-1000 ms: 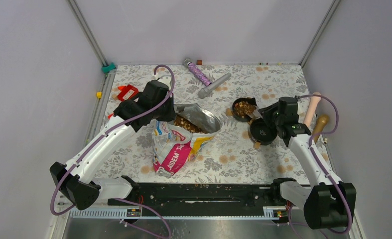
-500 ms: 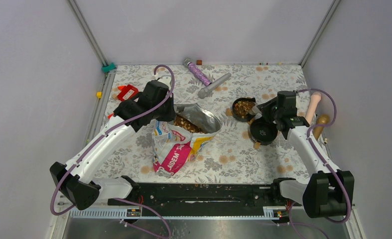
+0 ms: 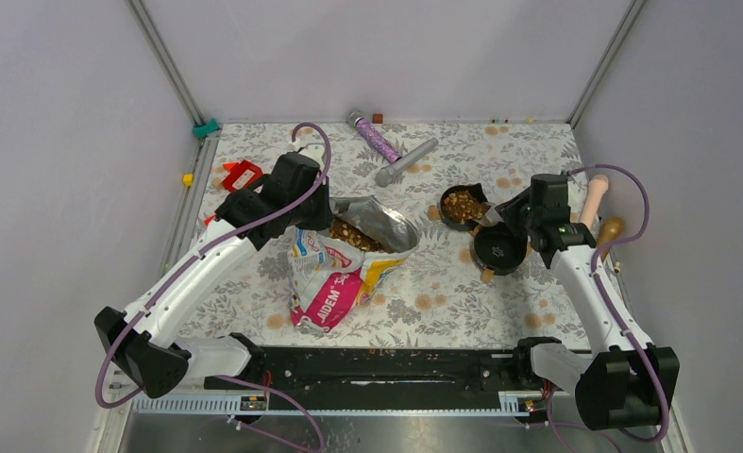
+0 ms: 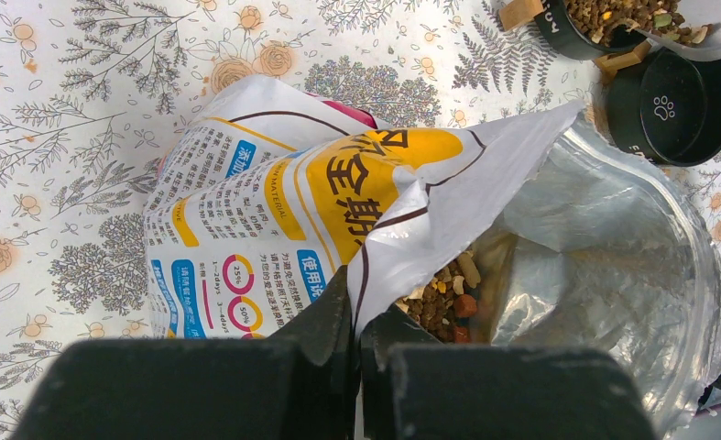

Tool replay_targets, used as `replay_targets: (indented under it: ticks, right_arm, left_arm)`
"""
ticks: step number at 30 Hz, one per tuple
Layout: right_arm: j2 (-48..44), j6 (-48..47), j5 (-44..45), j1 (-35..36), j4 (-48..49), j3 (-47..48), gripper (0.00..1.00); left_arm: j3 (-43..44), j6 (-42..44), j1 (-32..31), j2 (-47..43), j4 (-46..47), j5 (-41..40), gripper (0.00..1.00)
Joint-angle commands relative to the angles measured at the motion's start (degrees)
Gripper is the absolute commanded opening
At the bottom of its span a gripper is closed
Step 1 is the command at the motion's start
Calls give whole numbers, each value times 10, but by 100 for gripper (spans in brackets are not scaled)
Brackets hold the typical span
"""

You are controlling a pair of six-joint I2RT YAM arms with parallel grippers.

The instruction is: Serve the pet food

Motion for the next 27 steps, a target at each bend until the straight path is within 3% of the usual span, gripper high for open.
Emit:
replay_targets:
  ticks: [1, 15, 27]
  right_arm:
    - [2, -24, 49, -4, -19, 26, 0]
    - [66, -1, -11, -5, 8, 65, 0]
    - [53, -61, 23, -4, -48, 91, 0]
  left_arm:
    - [13, 0, -2, 4, 11, 4, 0]
    - [13, 2, -1, 4, 11, 3, 0]
    - [13, 2, -1, 1, 11, 6, 0]
